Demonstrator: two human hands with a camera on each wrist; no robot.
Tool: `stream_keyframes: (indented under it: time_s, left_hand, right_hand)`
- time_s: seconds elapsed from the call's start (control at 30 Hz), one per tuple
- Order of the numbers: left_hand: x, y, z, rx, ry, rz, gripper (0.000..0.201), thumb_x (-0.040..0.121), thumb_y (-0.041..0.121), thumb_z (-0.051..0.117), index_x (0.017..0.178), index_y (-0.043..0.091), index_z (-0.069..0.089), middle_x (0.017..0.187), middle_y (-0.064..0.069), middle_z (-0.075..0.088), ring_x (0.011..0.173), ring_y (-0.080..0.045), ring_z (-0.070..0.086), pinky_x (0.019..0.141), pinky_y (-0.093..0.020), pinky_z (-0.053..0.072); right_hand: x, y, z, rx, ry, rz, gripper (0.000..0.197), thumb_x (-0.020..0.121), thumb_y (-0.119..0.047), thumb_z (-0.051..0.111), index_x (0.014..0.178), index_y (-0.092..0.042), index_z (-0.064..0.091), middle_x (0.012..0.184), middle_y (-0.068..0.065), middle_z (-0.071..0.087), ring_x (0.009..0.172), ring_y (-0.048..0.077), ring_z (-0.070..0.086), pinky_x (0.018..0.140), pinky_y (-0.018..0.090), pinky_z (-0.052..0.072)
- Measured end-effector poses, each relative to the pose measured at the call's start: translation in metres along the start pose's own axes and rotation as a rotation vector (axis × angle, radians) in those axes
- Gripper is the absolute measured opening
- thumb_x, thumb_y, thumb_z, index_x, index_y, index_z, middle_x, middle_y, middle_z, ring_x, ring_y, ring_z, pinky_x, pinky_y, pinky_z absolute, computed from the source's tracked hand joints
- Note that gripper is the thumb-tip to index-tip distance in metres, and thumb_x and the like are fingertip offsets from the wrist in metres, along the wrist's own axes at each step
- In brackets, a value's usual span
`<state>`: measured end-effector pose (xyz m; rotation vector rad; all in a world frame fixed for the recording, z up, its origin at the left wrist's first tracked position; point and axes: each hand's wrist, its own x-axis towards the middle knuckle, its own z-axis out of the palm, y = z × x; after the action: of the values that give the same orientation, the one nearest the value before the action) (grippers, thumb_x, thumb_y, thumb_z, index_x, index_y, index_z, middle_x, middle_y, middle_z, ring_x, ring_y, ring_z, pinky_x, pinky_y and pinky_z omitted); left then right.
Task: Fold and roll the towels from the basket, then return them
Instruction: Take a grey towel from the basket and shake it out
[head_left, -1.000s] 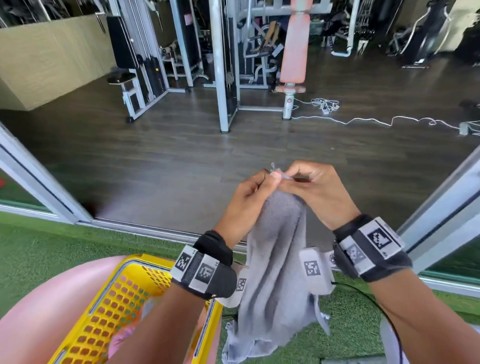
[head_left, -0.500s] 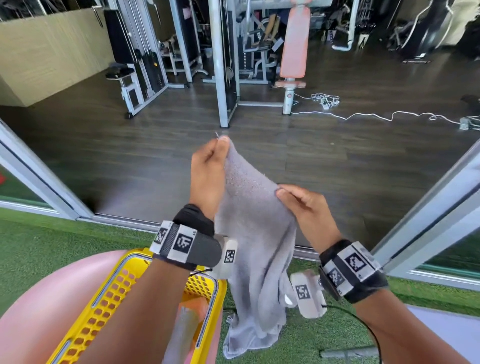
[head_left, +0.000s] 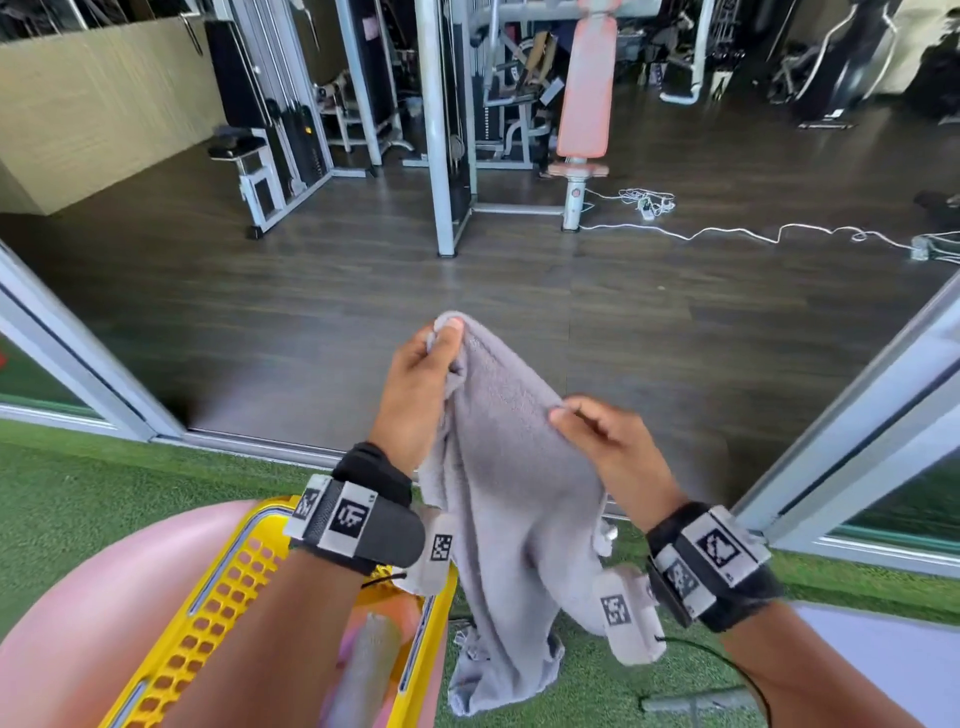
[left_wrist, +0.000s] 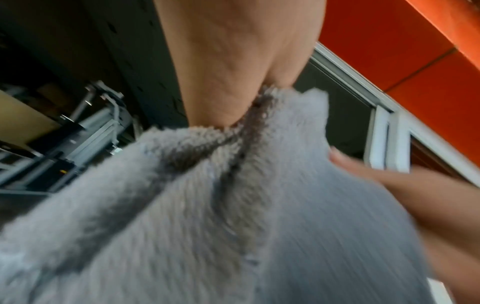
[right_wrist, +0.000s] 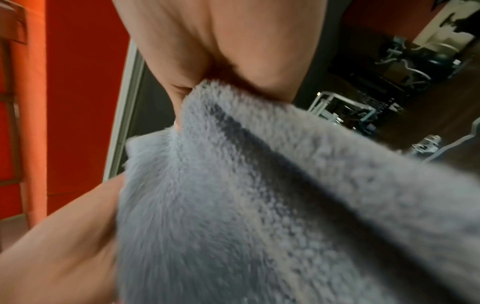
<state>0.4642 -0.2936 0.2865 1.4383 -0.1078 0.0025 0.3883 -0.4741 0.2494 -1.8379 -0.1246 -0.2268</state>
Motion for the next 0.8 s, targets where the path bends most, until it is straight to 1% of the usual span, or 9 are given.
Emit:
stream_keyframes:
  time_s: [0.1, 0.17, 0.27, 0.37, 0.43, 0.57, 0.63, 0.73, 0.8]
  left_hand:
    - [-0.024, -0.008, 0.010, 0.184, -0.320, 0.094, 0.031, 0.095, 0.028, 0.057, 0.067, 0.016, 0.050, 0.057, 0.006, 0.042, 0.056, -0.007, 0.036, 0.055, -0.020, 0.032]
    - [-0.036, -0.013, 0.015, 0.235, -0.534, 0.089, 0.023, 0.089, 0.026, 0.066, 0.081, 0.005, 0.061, 0.073, -0.008, 0.055, 0.072, -0.012, 0.046, 0.067, -0.029, 0.040]
    - [-0.032, -0.012, 0.008, 0.100, -0.447, 0.100, 0.020, 0.090, 0.020, 0.064, 0.090, 0.000, 0.066, 0.085, -0.018, 0.060, 0.085, -0.019, 0.053, 0.082, -0.038, 0.044]
    - [-0.023, -0.009, -0.006, -0.057, -0.226, 0.001, 0.018, 0.094, 0.019, 0.059, 0.076, 0.014, 0.058, 0.069, -0.007, 0.045, 0.064, -0.014, 0.044, 0.063, -0.025, 0.038]
    - [-0.020, -0.012, -0.014, -0.058, -0.143, 0.016, 0.023, 0.094, 0.022, 0.059, 0.071, 0.020, 0.055, 0.062, 0.003, 0.045, 0.059, -0.008, 0.041, 0.059, -0.021, 0.036]
    - [-0.054, -0.017, -0.010, 0.157, -0.468, 0.045, 0.027, 0.080, 0.022, 0.071, 0.075, 0.000, 0.056, 0.067, 0.003, 0.053, 0.065, -0.010, 0.047, 0.064, -0.022, 0.041]
    - [-0.075, -0.021, -0.002, 0.208, -0.659, 0.025, 0.028, 0.084, 0.011, 0.070, 0.073, -0.008, 0.052, 0.064, -0.007, 0.054, 0.063, -0.015, 0.048, 0.064, -0.025, 0.041]
    - [-0.080, -0.019, 0.001, 0.149, -0.606, 0.004, 0.026, 0.090, 0.010, 0.064, 0.071, -0.005, 0.054, 0.069, -0.017, 0.056, 0.068, -0.023, 0.051, 0.071, -0.037, 0.041]
    - [-0.078, -0.015, -0.002, 0.134, -0.554, 0.013, 0.028, 0.092, 0.014, 0.061, 0.073, -0.005, 0.052, 0.074, -0.020, 0.052, 0.073, -0.026, 0.050, 0.076, -0.042, 0.039]
  right_hand:
    - [0.022, -0.031, -0.005, -0.008, 0.061, -0.093, 0.010, 0.093, -0.009, 0.059, 0.085, -0.014, 0.062, 0.070, -0.011, 0.056, 0.066, 0.001, 0.049, 0.067, 0.015, 0.040]
    - [0.029, -0.044, -0.002, 0.050, 0.050, -0.079, 0.005, 0.092, -0.010, 0.060, 0.091, -0.015, 0.061, 0.075, -0.003, 0.063, 0.069, 0.007, 0.055, 0.066, 0.019, 0.043]
    - [0.012, -0.033, 0.007, 0.062, 0.063, -0.027, 0.006, 0.093, -0.012, 0.059, 0.090, -0.008, 0.061, 0.074, -0.003, 0.061, 0.066, 0.001, 0.053, 0.059, 0.014, 0.042]
    - [-0.028, 0.001, 0.014, 0.051, -0.080, 0.062, 0.025, 0.094, -0.016, 0.059, 0.072, -0.006, 0.053, 0.069, -0.002, 0.040, 0.067, 0.010, 0.037, 0.064, 0.029, 0.031]
    - [-0.046, 0.015, 0.015, 0.064, -0.083, 0.139, 0.026, 0.094, -0.019, 0.059, 0.075, -0.002, 0.055, 0.072, 0.002, 0.041, 0.070, 0.014, 0.037, 0.067, 0.035, 0.029]
    - [-0.043, -0.011, 0.006, -0.003, 0.053, 0.037, 0.012, 0.094, -0.007, 0.057, 0.096, -0.002, 0.068, 0.089, 0.001, 0.068, 0.083, 0.005, 0.056, 0.081, 0.022, 0.043]
    - [-0.036, -0.030, 0.006, 0.000, 0.028, -0.012, 0.012, 0.094, -0.003, 0.056, 0.100, 0.000, 0.066, 0.083, 0.001, 0.067, 0.074, 0.003, 0.056, 0.073, 0.014, 0.042]
    - [-0.044, -0.031, 0.006, 0.045, 0.005, 0.007, 0.013, 0.093, -0.021, 0.061, 0.099, -0.010, 0.065, 0.069, 0.020, 0.056, 0.067, 0.014, 0.044, 0.062, 0.027, 0.035]
    - [-0.065, -0.015, -0.001, 0.016, -0.017, 0.056, 0.020, 0.092, -0.031, 0.061, 0.087, -0.011, 0.064, 0.070, 0.011, 0.056, 0.069, 0.011, 0.045, 0.063, 0.026, 0.037]
